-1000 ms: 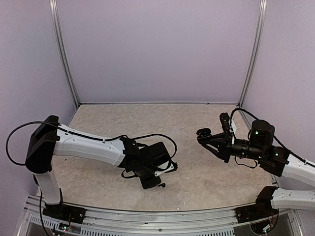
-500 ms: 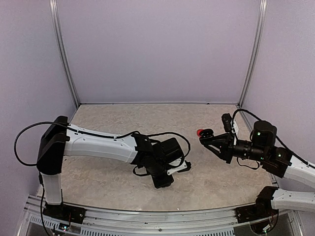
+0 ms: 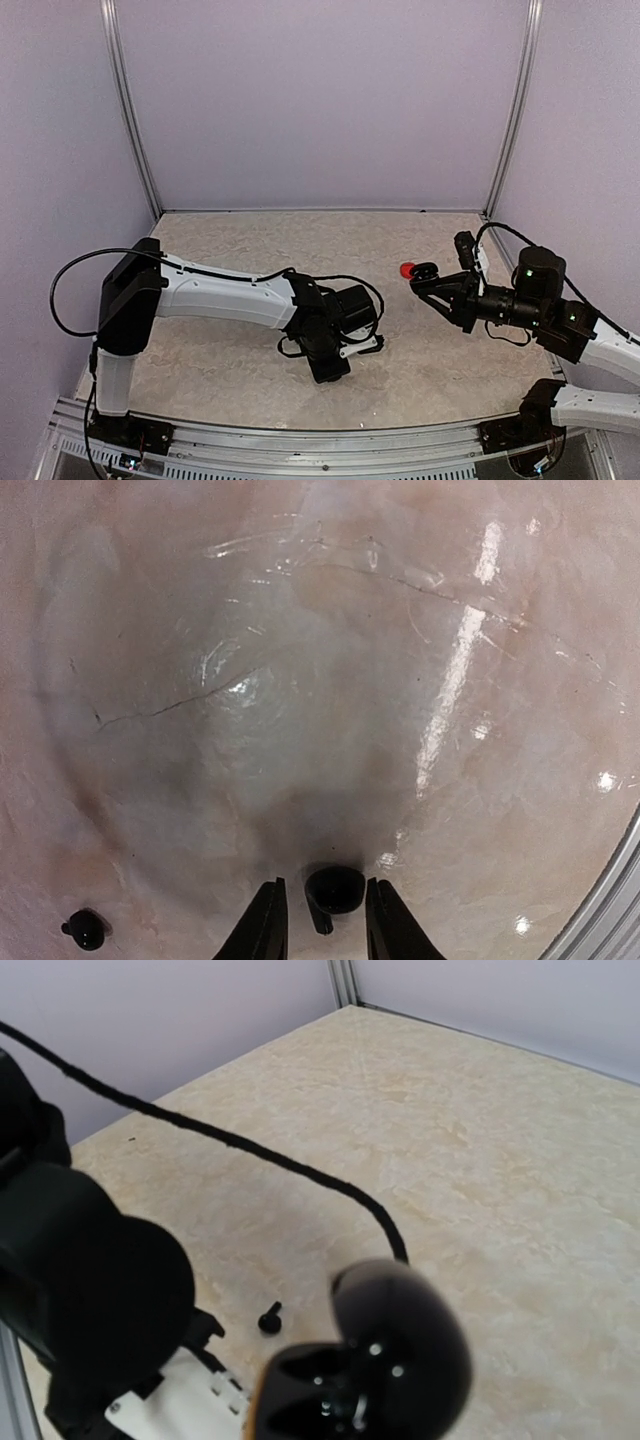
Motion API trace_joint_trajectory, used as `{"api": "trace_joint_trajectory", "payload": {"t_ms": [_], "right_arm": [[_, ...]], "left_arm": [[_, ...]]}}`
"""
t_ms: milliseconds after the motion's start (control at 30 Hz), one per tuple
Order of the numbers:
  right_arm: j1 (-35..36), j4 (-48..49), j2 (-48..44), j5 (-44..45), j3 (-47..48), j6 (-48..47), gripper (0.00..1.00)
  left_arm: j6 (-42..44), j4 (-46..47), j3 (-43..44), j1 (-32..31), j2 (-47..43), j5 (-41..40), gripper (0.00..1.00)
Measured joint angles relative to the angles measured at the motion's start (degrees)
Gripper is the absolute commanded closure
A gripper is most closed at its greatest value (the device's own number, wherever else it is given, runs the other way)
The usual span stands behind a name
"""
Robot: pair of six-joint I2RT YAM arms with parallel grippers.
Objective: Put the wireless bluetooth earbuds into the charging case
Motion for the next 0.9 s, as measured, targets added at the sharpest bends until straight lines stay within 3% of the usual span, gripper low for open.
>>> {"api": "trace_joint_trajectory", "payload": {"t_ms": [600, 900], "right_arm": [[-0.02, -0.33, 0.04, 0.02, 0.00, -0.02, 0.95], [-0.02, 0.83, 0.74, -0.28, 0.00, -0.04, 0.95]], "left_arm": [[-0.04, -0.15, -0.15, 0.76, 1.55, 0.98, 0.87], [-3.10, 8.44, -8.96, 4.31, -7.80, 1.05, 0.88]]}}
